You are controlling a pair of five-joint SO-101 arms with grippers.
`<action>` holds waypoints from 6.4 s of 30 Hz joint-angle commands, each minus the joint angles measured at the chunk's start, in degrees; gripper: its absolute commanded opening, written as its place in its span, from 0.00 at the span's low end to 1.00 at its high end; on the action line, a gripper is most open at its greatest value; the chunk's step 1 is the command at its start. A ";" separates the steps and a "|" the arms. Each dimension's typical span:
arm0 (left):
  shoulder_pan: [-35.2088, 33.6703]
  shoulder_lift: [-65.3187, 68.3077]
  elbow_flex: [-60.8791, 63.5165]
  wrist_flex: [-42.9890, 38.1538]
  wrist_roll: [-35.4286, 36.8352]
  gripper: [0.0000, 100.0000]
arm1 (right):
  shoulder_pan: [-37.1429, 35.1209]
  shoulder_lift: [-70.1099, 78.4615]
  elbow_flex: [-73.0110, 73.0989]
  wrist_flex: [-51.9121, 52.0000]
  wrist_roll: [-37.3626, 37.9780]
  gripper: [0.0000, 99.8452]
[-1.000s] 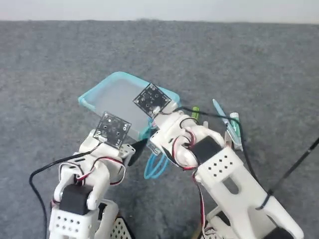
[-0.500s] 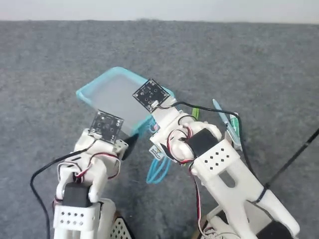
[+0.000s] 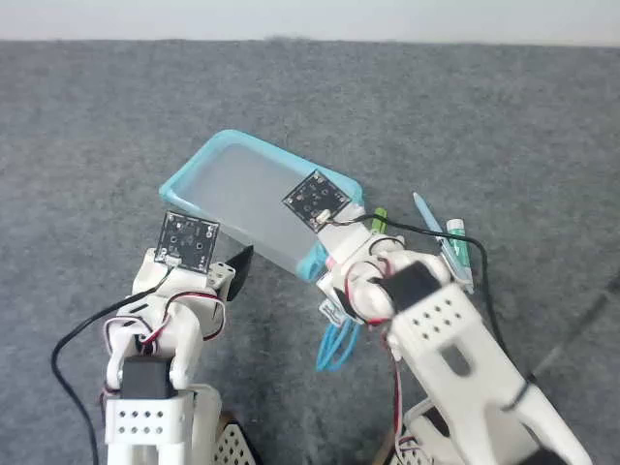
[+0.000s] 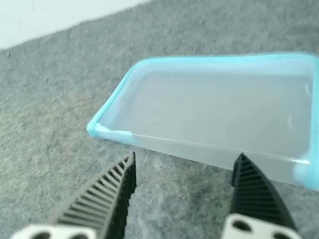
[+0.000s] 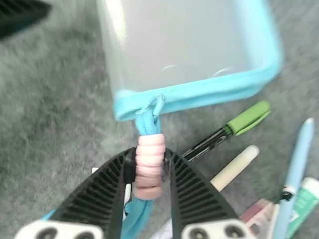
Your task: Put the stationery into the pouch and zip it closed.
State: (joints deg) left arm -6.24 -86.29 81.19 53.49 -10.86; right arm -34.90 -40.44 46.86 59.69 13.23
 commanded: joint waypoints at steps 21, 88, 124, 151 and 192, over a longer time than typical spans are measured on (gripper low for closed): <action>8.70 -0.62 -4.97 3.60 2.29 0.33 | -7.43 10.95 -19.87 5.23 -7.56 0.01; 2.46 -0.53 0.75 -4.66 5.10 0.32 | -18.15 -16.04 -10.29 16.92 0.97 0.01; 18.29 -1.05 7.52 -16.62 5.89 0.02 | -30.90 -14.55 -6.07 17.54 5.89 0.01; -1.76 -1.14 7.60 -16.97 13.19 0.01 | 9.80 -6.73 -6.51 13.93 6.15 0.01; -4.84 -1.14 8.75 -16.79 13.10 0.01 | 44.09 41.54 -16.53 3.82 15.65 0.19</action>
State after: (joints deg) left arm -10.90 -86.29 91.03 36.44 1.45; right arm 8.79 0.97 33.05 65.85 27.65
